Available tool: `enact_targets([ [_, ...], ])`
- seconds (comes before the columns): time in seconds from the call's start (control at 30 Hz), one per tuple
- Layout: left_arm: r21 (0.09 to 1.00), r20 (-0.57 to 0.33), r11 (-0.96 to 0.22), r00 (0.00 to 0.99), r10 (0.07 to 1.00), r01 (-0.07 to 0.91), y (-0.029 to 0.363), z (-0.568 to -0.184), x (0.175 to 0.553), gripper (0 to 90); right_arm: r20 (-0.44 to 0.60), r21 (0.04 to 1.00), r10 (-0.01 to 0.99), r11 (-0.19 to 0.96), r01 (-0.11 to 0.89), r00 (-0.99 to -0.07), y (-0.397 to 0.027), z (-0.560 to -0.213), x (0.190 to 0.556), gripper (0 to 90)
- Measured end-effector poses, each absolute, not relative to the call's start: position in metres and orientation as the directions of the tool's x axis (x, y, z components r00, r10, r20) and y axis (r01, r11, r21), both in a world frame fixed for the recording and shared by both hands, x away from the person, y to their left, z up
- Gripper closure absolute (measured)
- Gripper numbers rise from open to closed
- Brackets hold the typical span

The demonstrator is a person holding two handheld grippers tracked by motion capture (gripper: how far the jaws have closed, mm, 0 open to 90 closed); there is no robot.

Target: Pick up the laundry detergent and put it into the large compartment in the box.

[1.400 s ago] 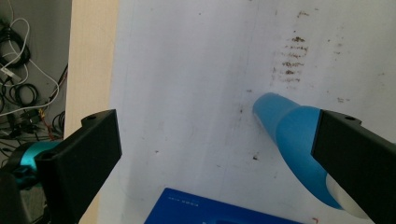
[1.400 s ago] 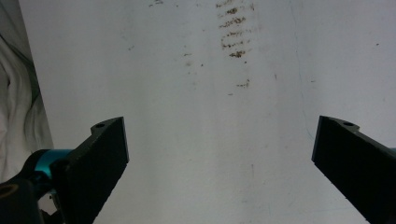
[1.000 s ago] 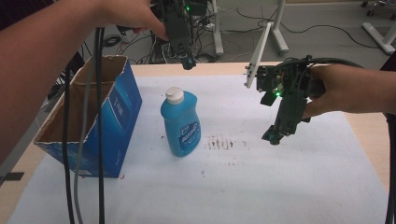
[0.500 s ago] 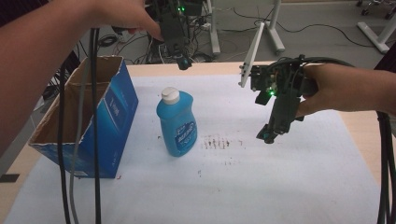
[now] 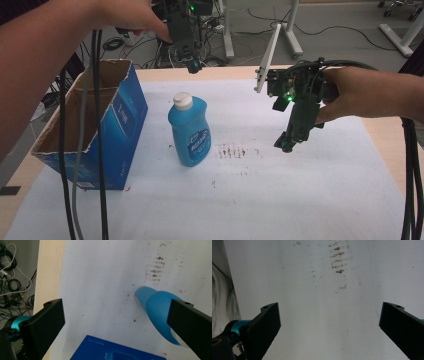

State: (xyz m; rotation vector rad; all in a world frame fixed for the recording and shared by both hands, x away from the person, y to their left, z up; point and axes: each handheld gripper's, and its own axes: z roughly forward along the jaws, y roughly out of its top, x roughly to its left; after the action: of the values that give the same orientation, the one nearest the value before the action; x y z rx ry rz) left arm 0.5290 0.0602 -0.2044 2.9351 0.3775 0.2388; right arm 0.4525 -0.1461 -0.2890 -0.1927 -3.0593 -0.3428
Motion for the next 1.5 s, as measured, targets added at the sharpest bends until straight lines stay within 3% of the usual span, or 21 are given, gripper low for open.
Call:
enact_targets([
  [0.3, 0.176, 0.109, -0.922, 0.924, 0.367, 0.346, 0.063, -0.201, 0.518, 1.7, 0.052, 0.220, 0.107, 0.969, 0.116, -0.993, -0.149, -0.286, 0.448, 2.8],
  [0.43, 0.181, 0.086, -0.879, 0.883, 0.461, 0.441, 0.065, -0.200, 0.511, 1.7, 0.043, 0.221, 0.109, 0.968, 0.116, -0.993, -0.150, -0.284, 0.446, 2.8],
  [0.5, 0.173, 0.042, -0.824, 0.832, 0.553, 0.539, 0.066, -0.201, 0.508, 1.7, 0.041, 0.222, 0.107, 0.968, 0.113, -0.993, -0.153, -0.284, 0.444, 2.8],
  [0.7, 0.165, 0.012, -0.767, 0.776, 0.630, 0.620, 0.068, -0.204, 0.493, 1.7, 0.032, 0.213, 0.101, 0.971, 0.106, -0.994, -0.157, -0.286, 0.438, 2.8],
  [1.03, 0.197, -0.023, -0.669, 0.685, 0.728, 0.717, 0.071, -0.206, 0.475, 1.7, 0.021, 0.224, 0.095, 0.970, 0.097, -0.995, -0.157, -0.283, 0.434, 2.8],
  [1.5, 0.177, -0.057, -0.630, 0.647, 0.761, 0.756, 0.070, -0.228, 0.463, 1.7, 0.018, 0.232, 0.088, 0.969, 0.089, -0.996, -0.158, -0.282, 0.432, 2.8],
])
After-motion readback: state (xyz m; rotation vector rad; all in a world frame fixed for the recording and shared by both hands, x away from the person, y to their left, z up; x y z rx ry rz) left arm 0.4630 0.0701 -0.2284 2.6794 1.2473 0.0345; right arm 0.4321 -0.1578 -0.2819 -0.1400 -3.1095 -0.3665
